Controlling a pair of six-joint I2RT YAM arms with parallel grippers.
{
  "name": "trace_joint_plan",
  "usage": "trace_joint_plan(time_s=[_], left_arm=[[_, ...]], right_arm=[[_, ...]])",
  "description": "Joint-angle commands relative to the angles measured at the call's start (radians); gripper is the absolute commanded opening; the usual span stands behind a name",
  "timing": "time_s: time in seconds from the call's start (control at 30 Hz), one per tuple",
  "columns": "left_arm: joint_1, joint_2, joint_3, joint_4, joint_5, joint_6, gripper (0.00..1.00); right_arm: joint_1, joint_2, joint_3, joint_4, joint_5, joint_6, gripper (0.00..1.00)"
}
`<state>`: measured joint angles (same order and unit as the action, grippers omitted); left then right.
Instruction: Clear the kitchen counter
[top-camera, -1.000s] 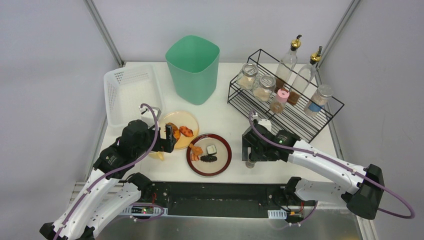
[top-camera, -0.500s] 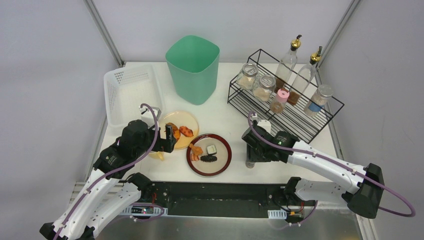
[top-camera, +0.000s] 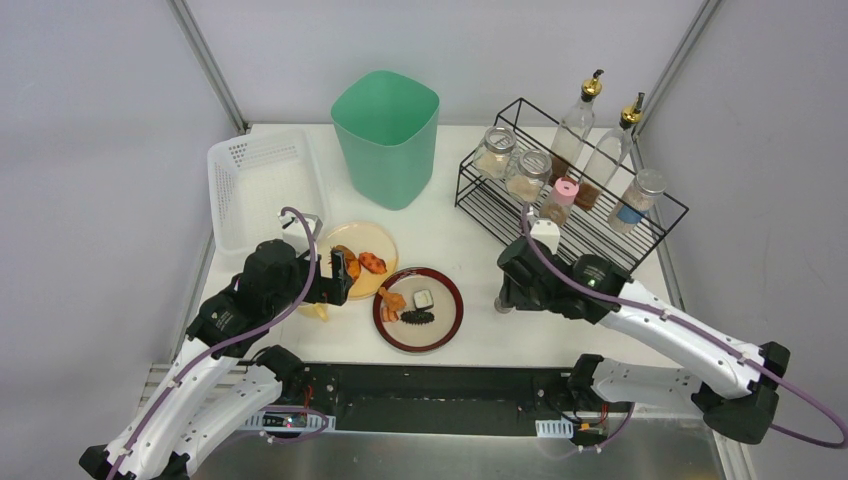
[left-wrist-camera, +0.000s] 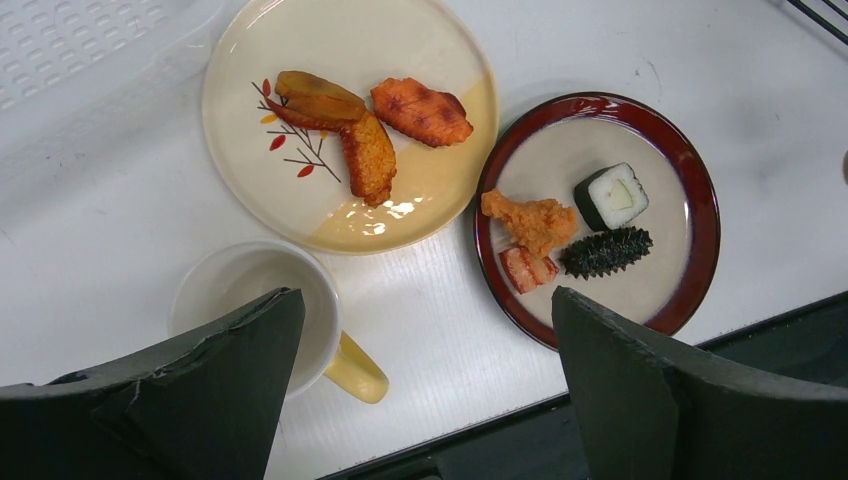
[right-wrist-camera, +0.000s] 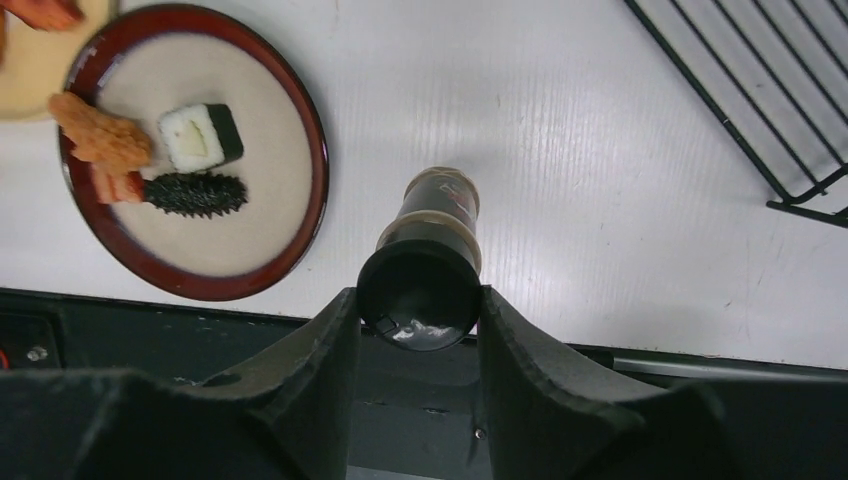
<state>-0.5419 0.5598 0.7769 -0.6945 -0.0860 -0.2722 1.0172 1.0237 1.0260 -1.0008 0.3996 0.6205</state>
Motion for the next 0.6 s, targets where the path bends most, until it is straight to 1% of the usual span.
trace_joint_plan(time_s=[0.0, 0.1, 0.2, 0.33, 0.57], left_arm=[[0.002, -0.008, 0.017, 0.006, 0.011, 0.017, 1.0], [0.002, -0.01, 0.017, 0.006, 0.013, 0.017, 1.0], [0.002, -0.013, 0.018, 0.006, 0.013, 0.017, 1.0], [0.002, -0.014, 0.018, 0.006, 0.015, 0.017, 1.0], [0.002, -0.017, 0.018, 0.006, 0.018, 0.016, 1.0]], right_arm=[[0.004, -0.034, 0.137, -0.104, 0.123, -0.03, 0.28], [-0.009, -0.031, 0.223, -0.152, 0.19, -0.069, 0.28], [-0.064, -0.024, 0.289, -0.177, 0.21, -0.129, 0.29], [-0.2, -0.02, 0.356, -0.183, 0.19, -0.234, 0.29], [-0.479, -0.005, 0.42, -0.138, 0.077, -0.377, 0.27]])
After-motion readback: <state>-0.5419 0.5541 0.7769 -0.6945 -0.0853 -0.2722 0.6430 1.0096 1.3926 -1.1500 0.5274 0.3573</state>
